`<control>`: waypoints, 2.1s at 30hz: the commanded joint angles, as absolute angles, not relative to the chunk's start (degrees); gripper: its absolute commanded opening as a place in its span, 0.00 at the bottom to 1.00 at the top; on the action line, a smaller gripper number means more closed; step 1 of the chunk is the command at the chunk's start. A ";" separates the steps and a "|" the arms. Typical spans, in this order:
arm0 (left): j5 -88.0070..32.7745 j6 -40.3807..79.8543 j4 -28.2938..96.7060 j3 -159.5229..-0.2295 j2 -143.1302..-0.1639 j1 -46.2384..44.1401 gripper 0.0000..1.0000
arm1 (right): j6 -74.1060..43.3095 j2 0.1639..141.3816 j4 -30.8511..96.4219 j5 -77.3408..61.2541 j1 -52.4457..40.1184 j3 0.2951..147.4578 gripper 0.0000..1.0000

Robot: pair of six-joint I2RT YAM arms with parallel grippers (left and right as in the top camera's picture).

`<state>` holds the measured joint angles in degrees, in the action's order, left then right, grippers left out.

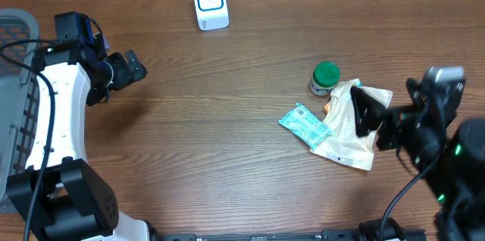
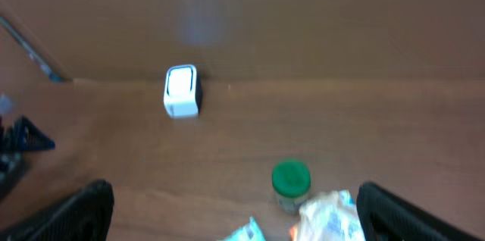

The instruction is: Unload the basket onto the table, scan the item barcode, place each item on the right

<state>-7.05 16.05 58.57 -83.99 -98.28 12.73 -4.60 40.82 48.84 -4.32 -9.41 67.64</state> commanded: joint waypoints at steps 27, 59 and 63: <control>-6.90 15.40 58.46 -84.14 -98.56 12.21 1.00 | -2.07 0.84 4.43 -9.13 -7.20 1.30 1.00; -6.90 15.40 58.43 -84.14 -98.56 12.21 1.00 | -2.07 0.16 3.88 -9.10 -7.22 0.47 1.00; -6.90 15.42 58.43 -84.09 -98.56 12.21 1.00 | -2.07 0.16 3.88 -9.10 -7.22 0.47 1.00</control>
<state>-7.01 16.05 58.52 -83.99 -98.28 12.73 -2.50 0.84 4.32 -8.78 -7.49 1.06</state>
